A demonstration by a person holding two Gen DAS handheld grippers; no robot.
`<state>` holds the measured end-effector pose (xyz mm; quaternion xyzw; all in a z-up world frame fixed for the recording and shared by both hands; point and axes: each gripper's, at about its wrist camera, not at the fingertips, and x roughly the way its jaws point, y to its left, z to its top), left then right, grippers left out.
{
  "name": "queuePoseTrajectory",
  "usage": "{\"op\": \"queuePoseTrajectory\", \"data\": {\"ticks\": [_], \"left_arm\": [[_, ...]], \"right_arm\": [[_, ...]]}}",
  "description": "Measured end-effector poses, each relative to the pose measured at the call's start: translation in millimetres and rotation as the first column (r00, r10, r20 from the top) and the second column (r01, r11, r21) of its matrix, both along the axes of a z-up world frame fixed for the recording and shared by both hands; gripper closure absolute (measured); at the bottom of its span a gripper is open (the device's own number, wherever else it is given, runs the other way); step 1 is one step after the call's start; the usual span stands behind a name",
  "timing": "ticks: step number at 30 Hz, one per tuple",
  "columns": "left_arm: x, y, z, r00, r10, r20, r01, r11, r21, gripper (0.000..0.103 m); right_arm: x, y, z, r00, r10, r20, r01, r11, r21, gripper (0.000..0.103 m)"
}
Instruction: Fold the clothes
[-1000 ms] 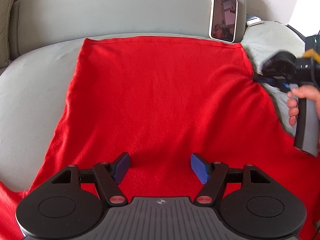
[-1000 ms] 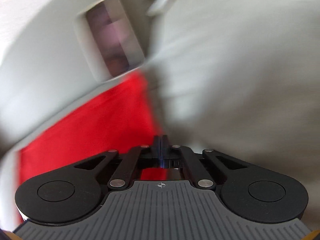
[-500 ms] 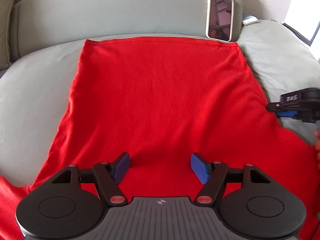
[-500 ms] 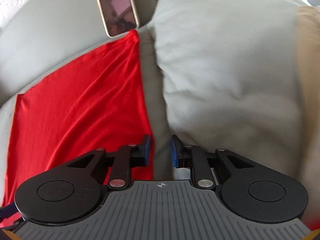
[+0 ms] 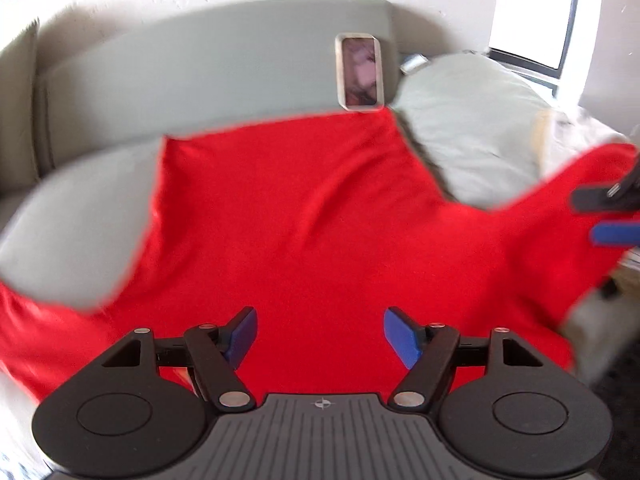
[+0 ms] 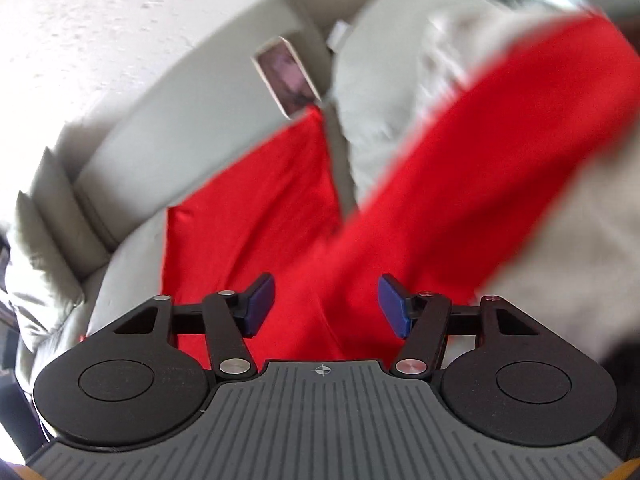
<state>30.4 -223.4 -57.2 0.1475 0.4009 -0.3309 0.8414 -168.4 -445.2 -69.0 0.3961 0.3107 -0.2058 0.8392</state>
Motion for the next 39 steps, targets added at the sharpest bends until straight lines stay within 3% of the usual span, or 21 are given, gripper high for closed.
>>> {"op": "queuePoseTrajectory", "data": {"ticks": [3,6,8,13,18,22,25,32,36,39], "left_arm": [[-16,-9,-25,0.998,-0.028,-0.048,0.032,0.997,0.073,0.036],[-24,-6,-27,0.998,-0.036,-0.045,0.039,0.997,0.073,0.035],[-26,-3,-21,0.998,-0.030,-0.053,0.034,0.997,0.072,0.035],[-34,-4,6,1.000,0.016,-0.008,-0.016,0.999,0.033,0.033],[-43,-18,31,0.999,0.026,0.024,-0.026,1.000,-0.004,0.030],[-43,-28,35,0.999,0.021,0.047,-0.022,1.000,0.013,0.030],[-41,-33,35,0.998,0.031,0.045,-0.033,0.999,0.043,0.030],[-39,-40,29,0.999,0.033,0.041,-0.035,0.997,0.069,0.030],[-37,-41,27,0.999,0.039,0.034,-0.041,0.996,0.076,0.030],[-35,-41,25,0.999,0.048,0.025,-0.050,0.996,0.075,0.030]], "right_arm": [[-21,-1,-9,0.999,-0.024,0.029,0.022,0.996,0.088,0.049],[-48,-14,2,0.990,-0.096,0.107,0.090,0.994,0.060,0.049],[-72,-27,13,0.966,-0.177,0.188,0.170,0.984,0.051,0.049],[-135,-76,21,0.831,-0.426,0.358,0.375,0.904,0.207,0.048],[-180,-125,5,0.674,-0.624,0.395,0.508,0.780,0.365,0.048],[-195,-164,-32,0.589,-0.722,0.364,0.506,0.680,0.531,0.048],[-191,-185,-60,0.541,-0.759,0.363,0.459,0.628,0.628,0.050],[-165,-219,-109,0.490,-0.820,0.296,0.428,0.522,0.738,0.061],[-154,-237,-123,0.480,-0.832,0.278,0.408,0.493,0.768,0.061],[-147,-245,-128,0.484,-0.831,0.274,0.419,0.495,0.761,0.061]]}}
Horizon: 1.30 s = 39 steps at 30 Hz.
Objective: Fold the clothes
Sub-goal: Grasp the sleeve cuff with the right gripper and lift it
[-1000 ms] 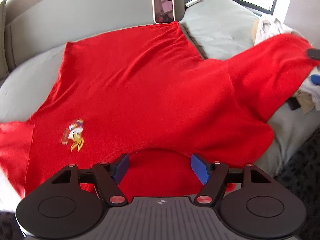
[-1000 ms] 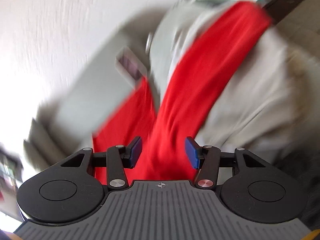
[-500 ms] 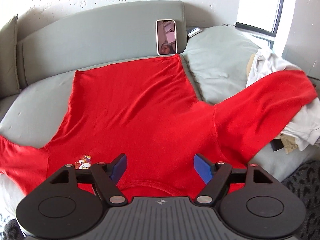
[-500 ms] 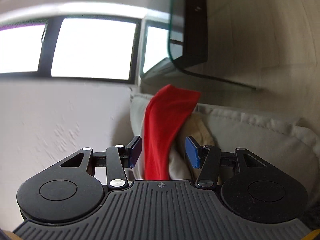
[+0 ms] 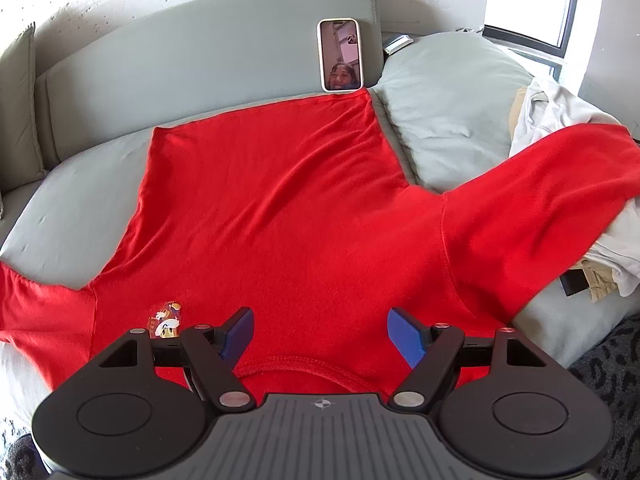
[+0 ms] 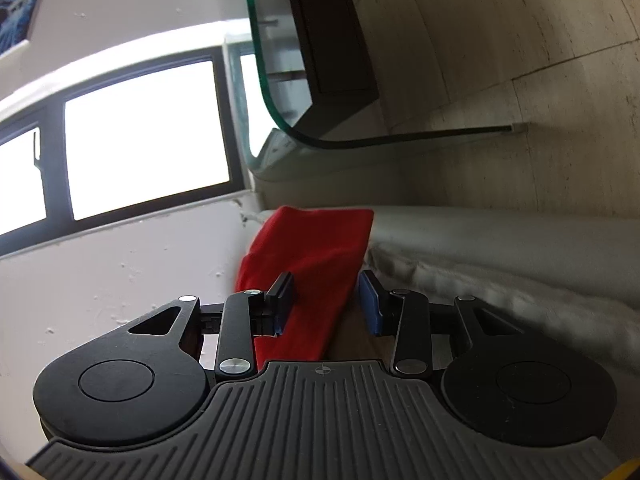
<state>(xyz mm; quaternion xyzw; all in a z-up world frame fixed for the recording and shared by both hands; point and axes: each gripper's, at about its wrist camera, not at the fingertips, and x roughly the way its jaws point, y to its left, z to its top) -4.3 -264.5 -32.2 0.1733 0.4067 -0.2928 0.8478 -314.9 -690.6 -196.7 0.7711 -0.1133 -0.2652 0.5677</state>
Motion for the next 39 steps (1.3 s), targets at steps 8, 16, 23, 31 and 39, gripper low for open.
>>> {"op": "queuePoseTrajectory", "data": {"ticks": [8,16,23,31,39], "left_arm": [[3,8,1,1.000,0.016,-0.006,-0.016,1.000,-0.026,0.030],[6,30,5,0.999,0.048,-0.021,-0.049,0.994,-0.093,0.030],[11,68,10,0.993,0.119,-0.026,-0.121,0.978,-0.167,0.030],[29,158,20,0.922,0.388,-0.007,-0.376,0.890,-0.259,0.030],[44,226,18,0.836,0.545,-0.059,-0.537,0.792,-0.290,0.031]], "right_arm": [[-7,-6,6,0.998,-0.060,-0.002,0.060,0.992,-0.109,0.094],[-10,30,104,0.998,-0.002,-0.067,-0.025,0.918,-0.396,0.098],[53,105,212,0.956,0.197,-0.216,-0.292,0.697,-0.655,0.099],[191,256,221,0.725,0.589,-0.357,-0.640,0.385,-0.665,0.099],[287,393,79,0.336,0.774,-0.537,-0.937,0.215,-0.275,0.091]]}}
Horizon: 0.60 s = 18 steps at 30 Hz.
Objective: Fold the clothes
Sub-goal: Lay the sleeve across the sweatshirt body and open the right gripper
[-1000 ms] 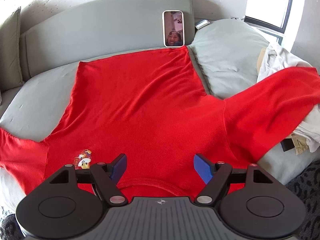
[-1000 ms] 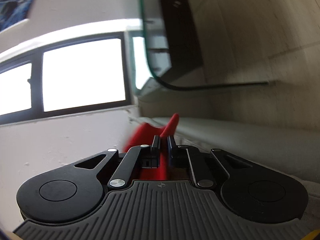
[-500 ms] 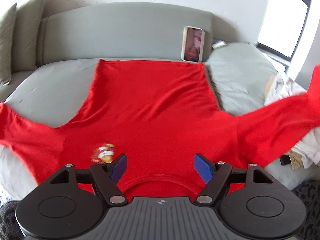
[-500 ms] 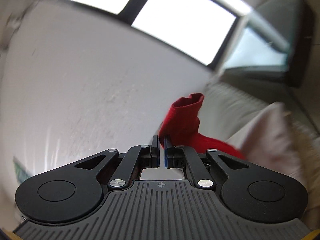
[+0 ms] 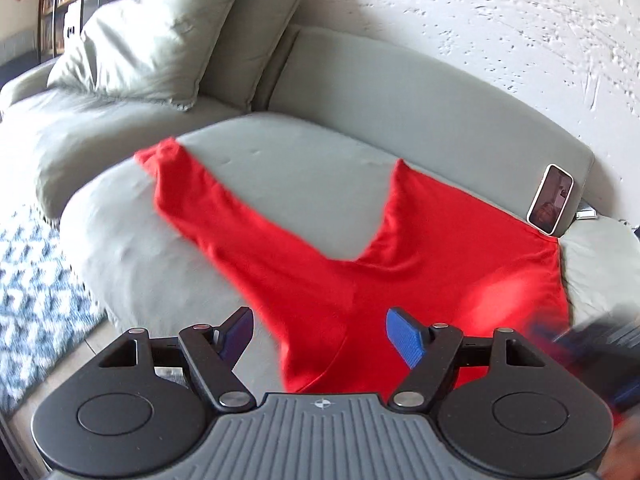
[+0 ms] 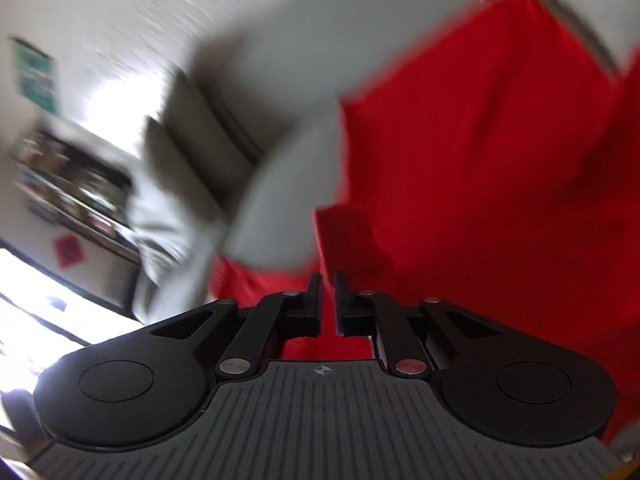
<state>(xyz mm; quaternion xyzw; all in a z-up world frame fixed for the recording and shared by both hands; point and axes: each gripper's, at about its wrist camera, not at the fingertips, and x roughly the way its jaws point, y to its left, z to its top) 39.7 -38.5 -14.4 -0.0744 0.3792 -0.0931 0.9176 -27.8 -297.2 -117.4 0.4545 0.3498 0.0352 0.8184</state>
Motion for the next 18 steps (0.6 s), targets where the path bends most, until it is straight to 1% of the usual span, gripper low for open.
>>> {"op": "queuePoseTrajectory", "data": {"ticks": [1,2,3,4,5,7,9,10,12,14,16,17,18], "left_arm": [[0,4,-2,1.000,0.001,-0.005,-0.001,1.000,-0.014,0.031],[1,6,-3,1.000,0.002,-0.009,-0.002,1.000,-0.027,0.031],[2,7,-6,1.000,0.003,-0.013,-0.003,0.999,-0.038,0.031],[4,4,-9,1.000,-0.001,-0.024,0.000,0.999,-0.051,0.032],[6,0,-13,0.999,-0.007,-0.039,0.005,0.998,-0.065,0.033],[10,-7,-24,0.997,-0.025,-0.072,0.018,0.995,-0.098,0.033],[17,-16,-38,0.990,-0.035,-0.136,0.019,0.993,-0.118,0.034],[19,-19,-43,0.985,-0.037,-0.168,0.013,0.990,-0.141,0.035],[20,-22,-53,0.973,-0.042,-0.228,-0.004,0.981,-0.196,0.036],[21,-21,-59,0.960,-0.050,-0.276,-0.029,0.961,-0.276,0.040],[21,-20,-66,0.947,-0.043,-0.319,-0.073,0.936,-0.343,0.050],[21,-21,-69,0.942,-0.030,-0.334,-0.094,0.932,-0.351,0.055],[21,-23,-73,0.938,-0.016,-0.347,-0.114,0.929,-0.352,0.067]], "right_arm": [[-4,2,-10,1.000,0.007,-0.023,-0.006,0.999,0.043,0.090],[-9,0,-15,0.999,0.008,-0.032,-0.006,0.998,0.062,0.088],[-18,-5,-14,1.000,0.002,-0.023,-0.001,0.999,0.049,0.078],[-26,-10,-13,1.000,-0.005,-0.014,0.005,0.999,0.036,0.063],[-35,-17,-11,1.000,-0.018,-0.009,0.018,1.000,0.024,0.060],[-55,-34,-7,0.998,-0.058,-0.005,0.059,0.998,0.009,0.059],[-73,-51,-6,0.996,-0.094,-0.001,0.094,0.995,0.030,0.059],[-83,-58,-6,0.993,-0.115,0.001,0.114,0.992,0.044,0.059],[-99,-69,-7,0.989,-0.149,0.005,0.148,0.987,0.061,0.059],[-110,-78,-8,0.985,-0.171,0.005,0.170,0.983,0.072,0.058],[-119,-86,-11,0.982,-0.187,0.001,0.186,0.979,0.085,0.057],[-120,-88,-13,0.982,-0.188,-0.003,0.187,0.978,0.095,0.057],[-119,-89,-15,0.983,-0.185,-0.006,0.184,0.977,0.106,0.057]]}}
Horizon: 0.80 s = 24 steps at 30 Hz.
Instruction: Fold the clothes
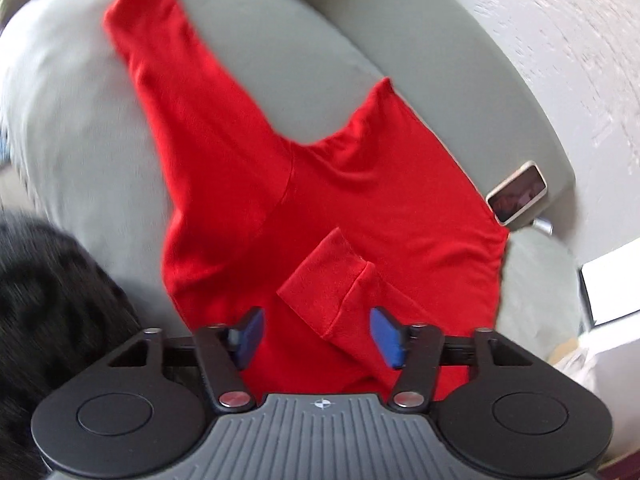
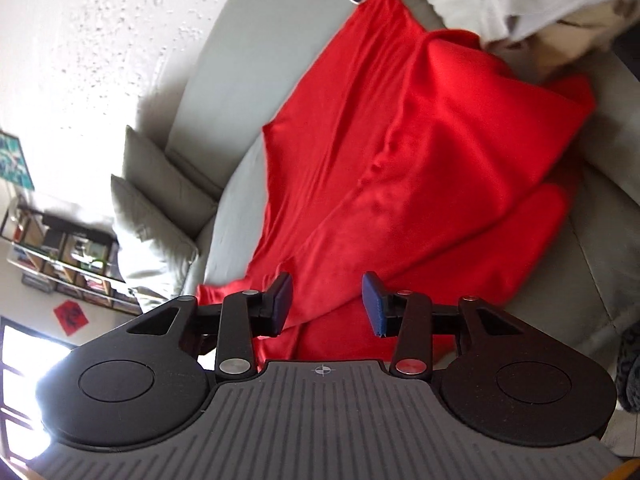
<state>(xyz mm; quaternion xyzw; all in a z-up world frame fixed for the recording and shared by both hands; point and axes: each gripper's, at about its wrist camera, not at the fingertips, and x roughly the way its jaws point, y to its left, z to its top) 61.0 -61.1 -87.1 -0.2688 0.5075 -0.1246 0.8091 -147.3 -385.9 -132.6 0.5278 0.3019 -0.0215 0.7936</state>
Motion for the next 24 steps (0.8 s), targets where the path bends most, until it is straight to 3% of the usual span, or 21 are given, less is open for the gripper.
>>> {"op": "queuePoseTrajectory", "data": {"ticks": [4,20,23,24], "left_arm": [[-5,-6,-6,0.997,0.065,-0.027,-0.065,0.998,0.020,0.069],[1,-20,-12,0.989,0.146,0.000,-0.146,0.988,0.058,0.070],[3,-18,-11,0.989,0.146,0.015,-0.147,0.986,0.078,0.081],[2,-20,-10,0.991,0.134,0.026,-0.136,0.985,0.102,0.094]], "right_arm": [[-1,0,-3,1.000,0.022,0.015,-0.022,1.000,0.011,0.057],[5,4,4,0.998,0.039,0.046,-0.037,0.999,-0.031,0.055],[6,5,5,0.998,0.043,0.046,-0.042,0.999,-0.033,0.055],[6,5,5,0.998,0.044,0.047,-0.042,0.998,-0.035,0.055]]}}
